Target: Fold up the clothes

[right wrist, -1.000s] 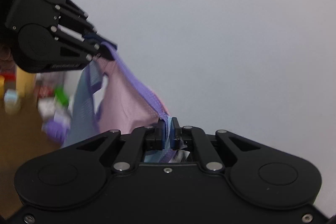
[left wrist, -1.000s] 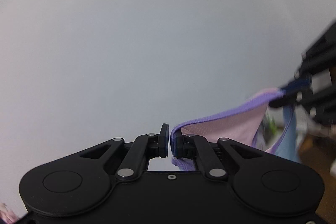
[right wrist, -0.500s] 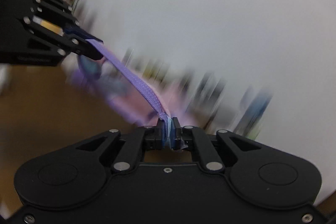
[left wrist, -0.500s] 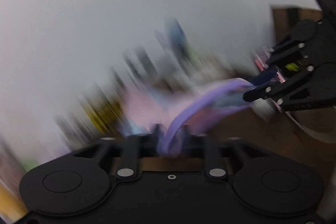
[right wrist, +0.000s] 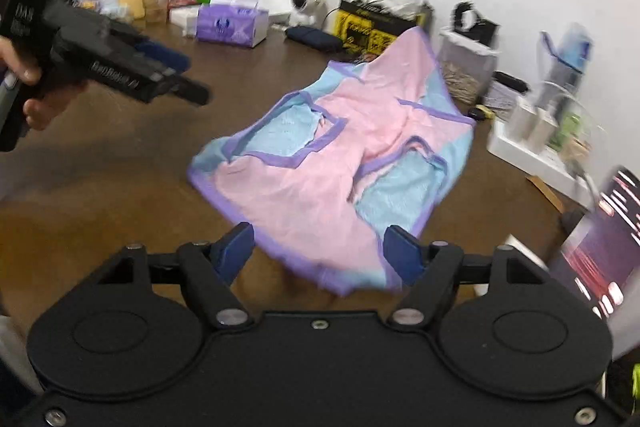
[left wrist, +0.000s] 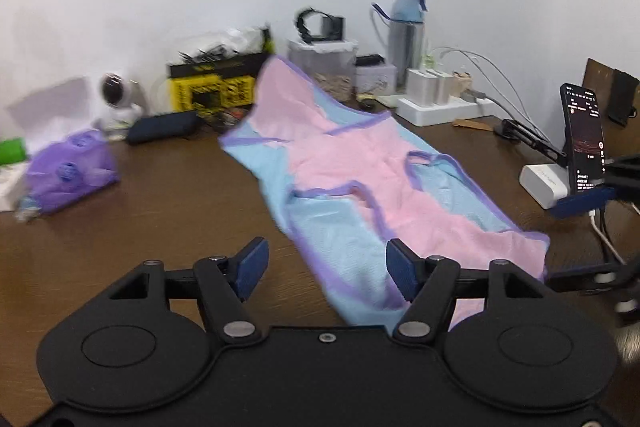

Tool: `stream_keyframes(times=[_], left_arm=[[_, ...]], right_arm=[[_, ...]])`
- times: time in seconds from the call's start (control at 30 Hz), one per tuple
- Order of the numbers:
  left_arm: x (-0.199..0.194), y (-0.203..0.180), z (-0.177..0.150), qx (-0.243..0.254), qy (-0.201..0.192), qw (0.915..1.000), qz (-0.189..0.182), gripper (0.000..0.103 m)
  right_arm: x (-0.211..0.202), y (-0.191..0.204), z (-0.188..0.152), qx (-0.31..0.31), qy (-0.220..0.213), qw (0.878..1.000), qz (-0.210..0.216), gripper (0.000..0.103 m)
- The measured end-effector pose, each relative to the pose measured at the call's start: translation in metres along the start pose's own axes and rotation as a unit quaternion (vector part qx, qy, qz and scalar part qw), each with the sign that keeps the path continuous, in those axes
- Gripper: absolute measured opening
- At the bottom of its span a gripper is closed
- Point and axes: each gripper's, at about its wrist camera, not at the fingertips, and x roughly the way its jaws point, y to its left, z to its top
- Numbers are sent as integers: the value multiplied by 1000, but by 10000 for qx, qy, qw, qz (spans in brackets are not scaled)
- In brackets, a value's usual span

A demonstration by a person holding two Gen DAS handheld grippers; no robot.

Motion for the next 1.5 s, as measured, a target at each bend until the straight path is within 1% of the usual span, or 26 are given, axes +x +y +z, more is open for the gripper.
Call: stream_keyframes(times=[0.03, 0.1, 0.17, 0.2, 0.27, 0.33, 0.4, 0.5, 0.53, 0.6, 0.67, 0.77, 0.87, 1.0, 1.03, 1.07, 1.1, 1.13, 1.17, 1.23, 1.27, 1.3, 1.33, 1.43, 1.47, 1.5], left_arm=[[4, -2, -1, 72, 9, 10000, -5, 64], [14, -9, -5, 282, -24, 9996, -59, 63], [19, -12, -12, 408, -40, 9989, -243, 56], [20, -13, -15, 446, -6, 9983, -369, 49], [26, -16, -20, 564, 212, 9961, -638, 43], [32, -19, -24, 658, 367, 9942, -768, 29], [36, -21, -27, 732, 520, 9920, -884, 21], [34, -19, -27, 645, 619, 9912, -974, 12], [33, -19, -28, 660, 614, 9914, -947, 8], [31, -20, -33, 684, 601, 9922, -852, 5], [19, -20, -44, 693, 613, 9928, -755, 4], [2, -23, -61, 644, 627, 9929, -784, 4], [-19, -30, -78, 573, 620, 9933, -786, 4], [-42, -35, -95, 423, 525, 9957, -635, 6], [-46, -35, -95, 453, 444, 9963, -581, 12], [-50, -35, -95, 484, 362, 9968, -527, 17], [-54, -35, -96, 515, 280, 9972, -474, 32], [-59, -35, -96, 545, 198, 9974, -420, 49], [-63, -35, -96, 576, 116, 9976, -366, 53], [-64, -36, -95, 612, 98, 9975, -343, 53], [-62, -36, -93, 622, 130, 9973, -355, 52], [-59, -37, -92, 647, 184, 9969, -400, 39], [-55, -40, -91, 695, 300, 9957, -527, 19], [-47, -41, -93, 724, 532, 9936, -690, 9], [-48, -41, -93, 727, 491, 9938, -687, 7], [-50, -39, -92, 670, 427, 9947, -651, 2]], right_arm=[[9, -4, 1, 44, 65, 10000, -44, 67], [25, -13, 3, 203, 191, 9996, -62, 54], [37, -23, 2, 413, 291, 9987, 18, 46], [42, -24, 0, 445, 345, 9984, 25, 41], [45, -24, -5, 528, 301, 9981, 45, 35], [44, -23, -7, 596, 255, 9979, 56, 32], [44, -21, -9, 618, 252, 9978, 32, 14], [43, -18, -13, 656, 240, 9976, 31, 11], [43, -17, -15, 669, 235, 9975, 32, 9], [42, -15, -18, 704, 231, 9972, 55, 6], [39, -11, -22, 680, 241, 9973, 123, 5], [31, -6, -28, 681, 229, 9971, 247, 5], [12, 12, -41, 612, 200, 9970, 421, 5], [-7, 30, -55, 615, 115, 9972, 414, 7], [-10, 32, -56, 622, 97, 9973, 386, 9], [-13, 33, -57, 619, 82, 9974, 360, 18], [-20, 35, -58, 615, 28, 9977, 269, 24], [-25, 34, -59, 628, -28, 9977, 233, 25], [-29, 34, -59, 650, -78, 9976, 233, 25], [-32, 29, -58, 712, -129, 9971, 223, 25], [-31, 28, -57, 731, -121, 9970, 220, 25], [-28, 28, -56, 737, -84, 9970, 234, 25], [-25, 28, -56, 744, -41, 9969, 252, 25], [-19, 33, -57, 699, 21, 9967, 407, 25], [-18, 35, -58, 664, 42, 9968, 448, 24], [-18, 35, -59, 642, 49, 9968, 464, 23]])
